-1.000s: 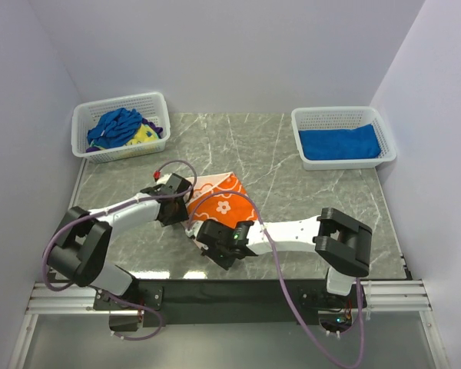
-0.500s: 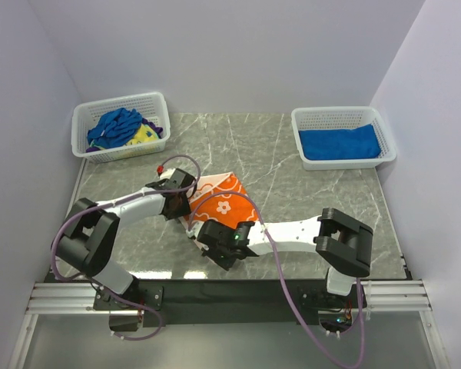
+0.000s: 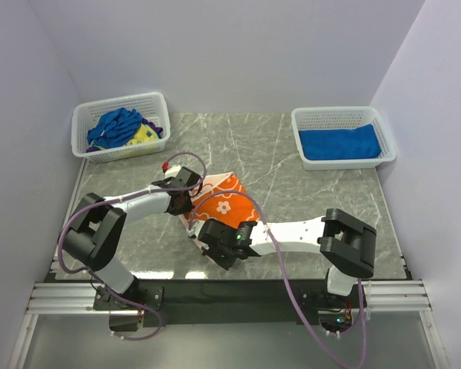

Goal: Fold and stack the towels
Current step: Flatten out the crumpled towel

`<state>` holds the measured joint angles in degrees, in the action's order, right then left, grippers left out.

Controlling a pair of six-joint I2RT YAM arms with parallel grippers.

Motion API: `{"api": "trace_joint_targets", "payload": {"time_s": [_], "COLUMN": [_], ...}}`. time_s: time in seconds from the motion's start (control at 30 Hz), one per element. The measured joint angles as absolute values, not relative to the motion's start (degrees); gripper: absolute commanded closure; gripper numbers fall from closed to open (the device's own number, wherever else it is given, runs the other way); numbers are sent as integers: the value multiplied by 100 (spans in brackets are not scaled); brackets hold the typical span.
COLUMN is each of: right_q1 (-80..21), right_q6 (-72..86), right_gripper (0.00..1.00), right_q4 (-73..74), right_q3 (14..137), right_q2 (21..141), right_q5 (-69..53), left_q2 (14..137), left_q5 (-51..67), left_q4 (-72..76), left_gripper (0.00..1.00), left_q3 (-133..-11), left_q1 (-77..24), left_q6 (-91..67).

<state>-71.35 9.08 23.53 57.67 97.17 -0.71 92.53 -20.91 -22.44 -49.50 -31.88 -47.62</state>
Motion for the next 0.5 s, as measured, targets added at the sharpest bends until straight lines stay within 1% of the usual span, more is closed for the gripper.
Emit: {"api": "trace_joint_targets", "payload": {"time_s": [0.1, 0.17, 0.2, 0.23, 0.33, 0.5], "right_q1": [-7135, -7135, -7135, -7135, -7135, -7135], "right_q6": [908, 908, 908, 908, 908, 908], "right_gripper": [100, 100, 100, 100, 100, 100], "right_q4": [2355, 2355, 2357, 2355, 2355, 2357], "right_q3": [5767, 5767, 5767, 5767, 5767, 5767], "right_q2": [9717, 9717, 9717, 9717, 9717, 9717], "right_q5": [-71, -71, -71, -71, -71, -73], "left_q2": [9244, 9233, 9227, 9207, 9122, 9067], "left_q5": [-2086, -2084, -2058, -2036, -2005, -1997], "left_q4": [-2213, -2222, -2217, -2231, -2344, -2547], "left_gripper": [75, 65, 56, 53, 52, 55], "left_q3": [-4947, -4947, -4947, -4947, -4897, -4877], "left_q1": [-3218, -3223, -3227, -3236, -3273, -3277], "left_q6": [-4768, -4770, -4777, -4775, -4786, -4788]}}
